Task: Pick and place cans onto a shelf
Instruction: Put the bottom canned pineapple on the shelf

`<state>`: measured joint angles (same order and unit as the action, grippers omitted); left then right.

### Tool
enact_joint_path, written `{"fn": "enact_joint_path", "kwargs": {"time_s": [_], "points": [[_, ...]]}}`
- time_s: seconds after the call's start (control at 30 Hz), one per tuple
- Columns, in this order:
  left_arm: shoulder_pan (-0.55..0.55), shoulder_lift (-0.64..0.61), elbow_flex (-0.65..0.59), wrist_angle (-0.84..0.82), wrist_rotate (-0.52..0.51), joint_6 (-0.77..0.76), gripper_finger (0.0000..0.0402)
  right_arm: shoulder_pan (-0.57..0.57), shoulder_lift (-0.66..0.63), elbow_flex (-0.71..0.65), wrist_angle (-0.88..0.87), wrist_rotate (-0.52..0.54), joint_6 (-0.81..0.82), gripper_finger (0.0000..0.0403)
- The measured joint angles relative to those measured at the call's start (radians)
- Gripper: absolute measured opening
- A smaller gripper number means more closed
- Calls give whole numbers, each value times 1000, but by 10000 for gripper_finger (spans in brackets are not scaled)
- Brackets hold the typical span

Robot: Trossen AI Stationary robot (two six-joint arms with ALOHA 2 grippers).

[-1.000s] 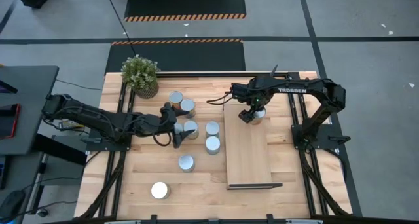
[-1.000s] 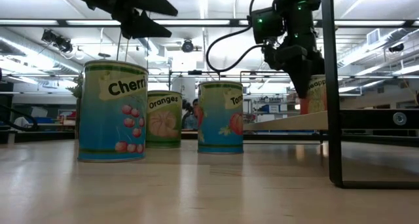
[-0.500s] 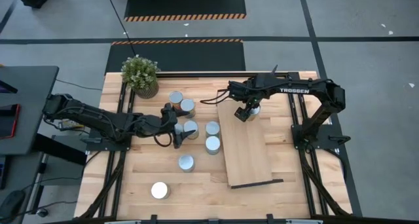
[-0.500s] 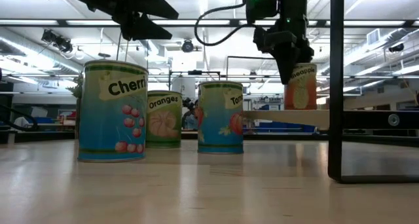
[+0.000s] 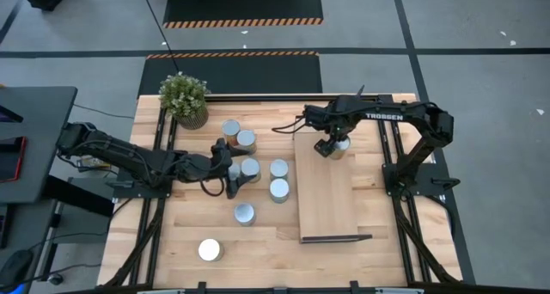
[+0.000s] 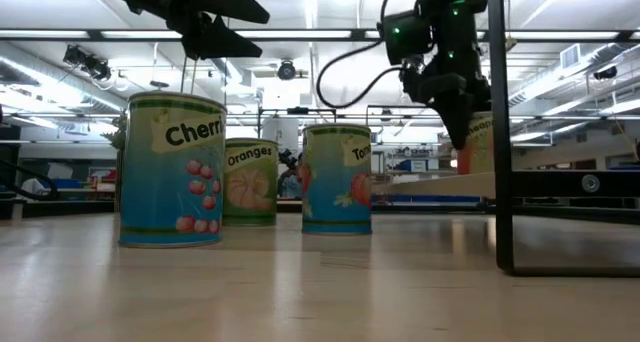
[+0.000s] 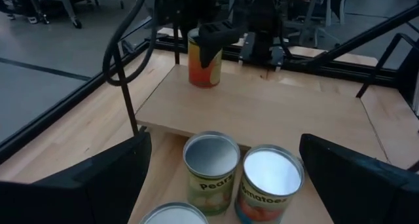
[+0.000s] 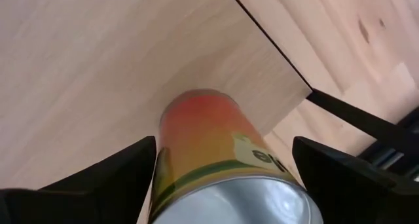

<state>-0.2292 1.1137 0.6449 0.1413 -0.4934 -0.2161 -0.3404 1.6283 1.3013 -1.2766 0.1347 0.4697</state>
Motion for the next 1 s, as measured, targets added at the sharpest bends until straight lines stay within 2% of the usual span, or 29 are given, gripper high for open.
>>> {"fn": "enact_joint_path", "kwargs": {"time_s": [0.27,0.67,1.0], "points": [[-6,0,0,-5,0,-1,396,-3,-2,-67,24,-15,27,366],[-6,0,0,-5,0,-1,396,90,-2,-69,53,-23,80,366],[-6,0,0,-5,0,-1,396,106,-2,-49,42,-35,79,366]]}}
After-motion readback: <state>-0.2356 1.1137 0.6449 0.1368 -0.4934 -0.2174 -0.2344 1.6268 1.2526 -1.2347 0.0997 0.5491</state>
